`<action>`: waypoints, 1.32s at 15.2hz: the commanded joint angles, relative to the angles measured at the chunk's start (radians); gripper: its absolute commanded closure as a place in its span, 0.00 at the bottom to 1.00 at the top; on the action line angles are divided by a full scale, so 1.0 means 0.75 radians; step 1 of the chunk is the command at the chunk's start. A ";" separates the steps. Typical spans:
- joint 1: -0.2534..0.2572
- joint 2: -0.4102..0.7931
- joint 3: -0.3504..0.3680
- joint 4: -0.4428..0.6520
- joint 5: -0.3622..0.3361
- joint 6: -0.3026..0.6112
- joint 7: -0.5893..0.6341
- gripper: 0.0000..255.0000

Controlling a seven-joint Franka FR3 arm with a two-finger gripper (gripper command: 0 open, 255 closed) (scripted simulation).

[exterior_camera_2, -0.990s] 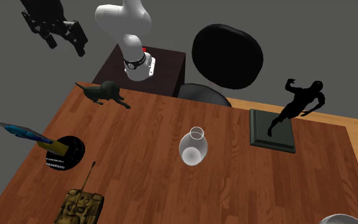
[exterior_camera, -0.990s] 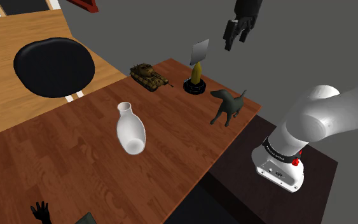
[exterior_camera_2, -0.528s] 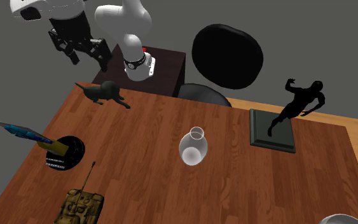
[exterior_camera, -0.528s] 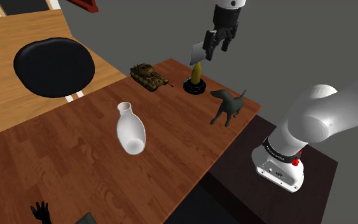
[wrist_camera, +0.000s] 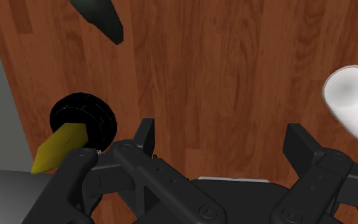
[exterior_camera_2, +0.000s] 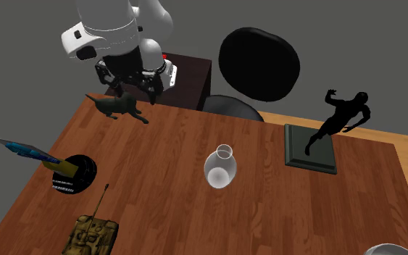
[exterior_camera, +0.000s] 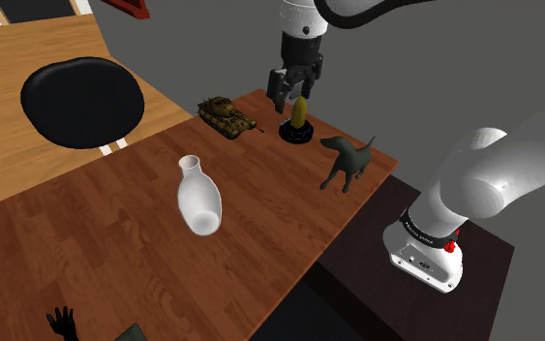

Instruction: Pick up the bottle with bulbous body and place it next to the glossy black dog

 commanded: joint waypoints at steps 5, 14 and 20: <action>0.035 0.208 0.135 0.130 0.008 0.083 0.155 0.00; 0.097 0.595 0.312 0.415 -0.114 0.166 0.416 0.00; 0.188 0.868 0.369 0.654 -0.254 0.164 0.581 0.00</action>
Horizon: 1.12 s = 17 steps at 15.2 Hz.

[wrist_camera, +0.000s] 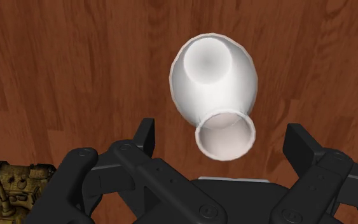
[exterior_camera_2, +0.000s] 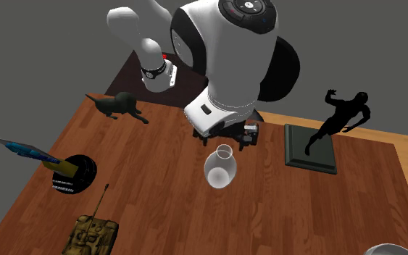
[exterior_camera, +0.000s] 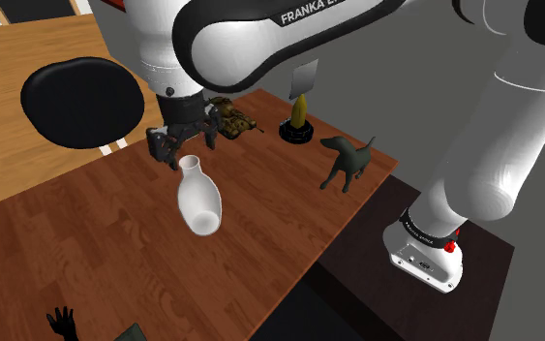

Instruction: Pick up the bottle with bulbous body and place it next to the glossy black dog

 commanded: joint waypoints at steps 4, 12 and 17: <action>0.014 0.056 -0.002 -0.023 -0.034 0.071 0.027 0.00; 0.017 0.080 -0.007 -0.060 -0.051 0.128 0.038 0.00; 0.017 0.080 -0.007 -0.060 -0.051 0.128 0.038 1.00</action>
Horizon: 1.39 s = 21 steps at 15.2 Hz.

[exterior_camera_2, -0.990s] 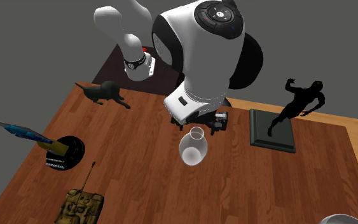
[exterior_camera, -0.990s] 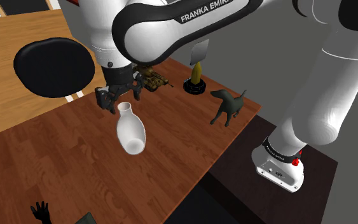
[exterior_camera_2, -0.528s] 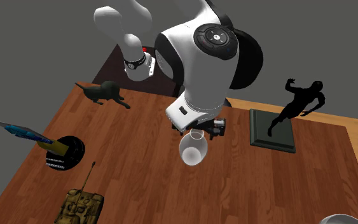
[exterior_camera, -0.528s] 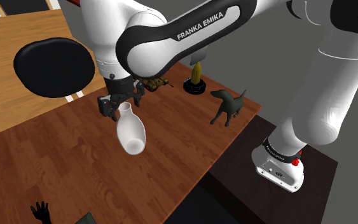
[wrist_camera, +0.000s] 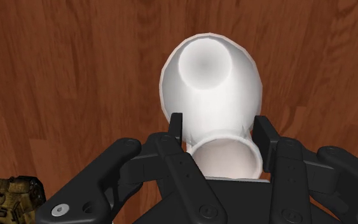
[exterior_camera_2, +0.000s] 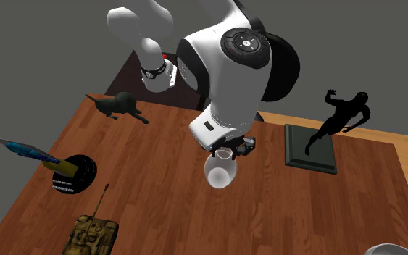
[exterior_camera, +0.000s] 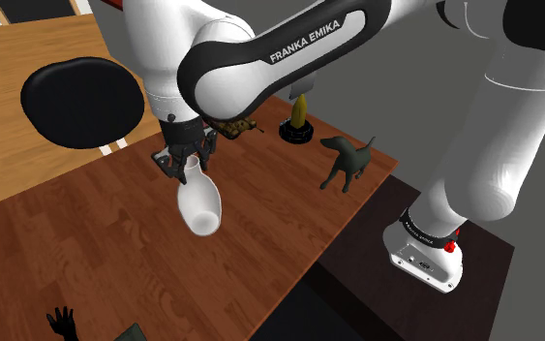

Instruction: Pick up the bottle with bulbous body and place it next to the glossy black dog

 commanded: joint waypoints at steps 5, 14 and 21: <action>0.000 0.000 0.000 -0.001 0.000 0.000 0.000 1.00; -0.004 -0.032 0.006 0.070 0.024 -0.098 -0.018 1.00; -0.005 -0.056 0.011 0.169 0.043 -0.216 -0.032 1.00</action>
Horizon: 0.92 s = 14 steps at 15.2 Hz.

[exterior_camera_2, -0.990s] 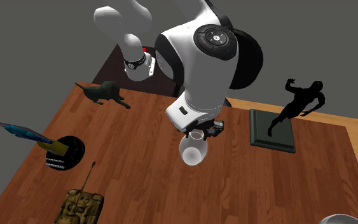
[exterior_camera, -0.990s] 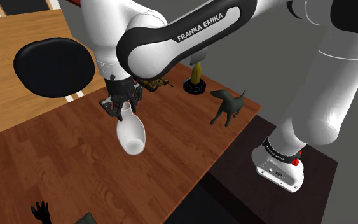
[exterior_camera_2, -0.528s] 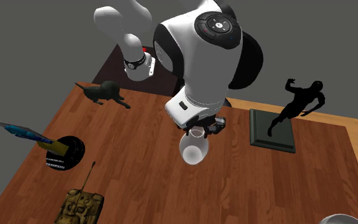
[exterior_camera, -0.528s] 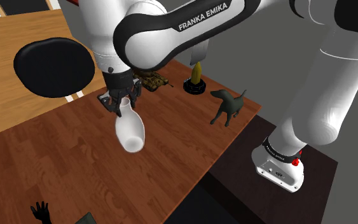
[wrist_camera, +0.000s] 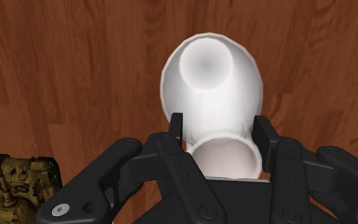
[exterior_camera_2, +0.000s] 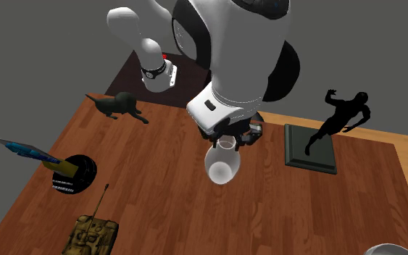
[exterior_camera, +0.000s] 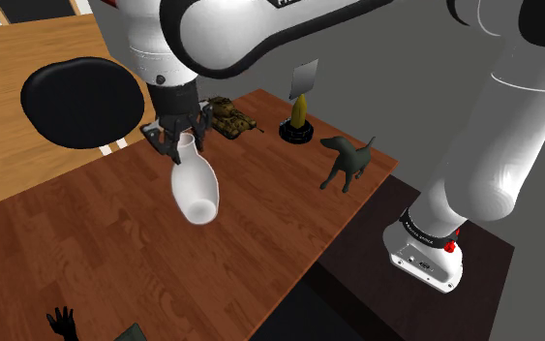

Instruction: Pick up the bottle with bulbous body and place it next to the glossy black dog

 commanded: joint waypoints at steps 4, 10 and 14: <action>0.001 -0.008 0.002 0.080 0.008 -0.087 -0.008 1.00; 0.006 -0.007 0.006 0.189 0.009 -0.194 -0.012 1.00; 0.013 0.001 0.008 0.270 0.006 -0.269 -0.012 1.00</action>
